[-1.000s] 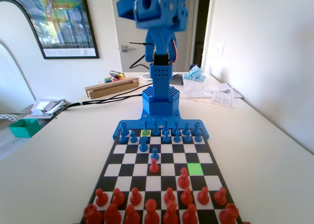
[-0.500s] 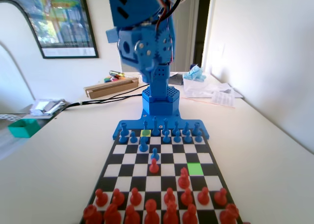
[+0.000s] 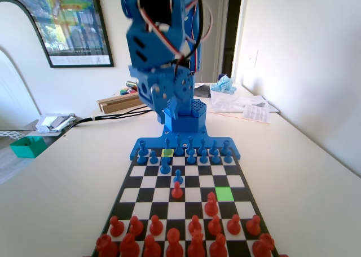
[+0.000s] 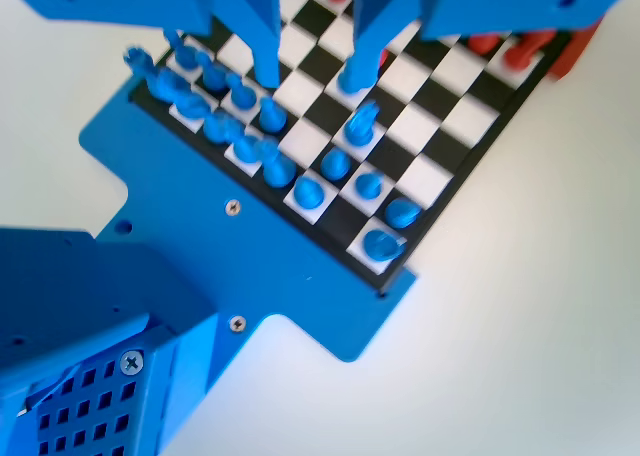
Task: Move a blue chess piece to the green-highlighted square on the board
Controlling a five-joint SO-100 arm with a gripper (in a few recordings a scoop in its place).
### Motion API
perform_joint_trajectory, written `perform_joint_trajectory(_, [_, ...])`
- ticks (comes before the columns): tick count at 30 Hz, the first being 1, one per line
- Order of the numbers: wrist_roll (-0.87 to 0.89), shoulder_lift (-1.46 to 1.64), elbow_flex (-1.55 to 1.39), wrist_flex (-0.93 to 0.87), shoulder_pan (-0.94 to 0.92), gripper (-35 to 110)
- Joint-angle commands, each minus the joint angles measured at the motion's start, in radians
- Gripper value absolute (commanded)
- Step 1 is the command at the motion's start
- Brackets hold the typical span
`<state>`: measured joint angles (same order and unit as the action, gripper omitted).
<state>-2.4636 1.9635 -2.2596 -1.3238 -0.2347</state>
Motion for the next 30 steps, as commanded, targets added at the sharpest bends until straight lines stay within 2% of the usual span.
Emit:
perform_joint_trajectory(1, [0.003,0.028,-0.049,0.058,0.005,14])
perform_joint_trajectory(18, [0.002,0.061,-0.187,0.201,0.005,14])
perform_joint_trajectory(30, [-0.129,0.091,-0.258,0.238,0.025,14])
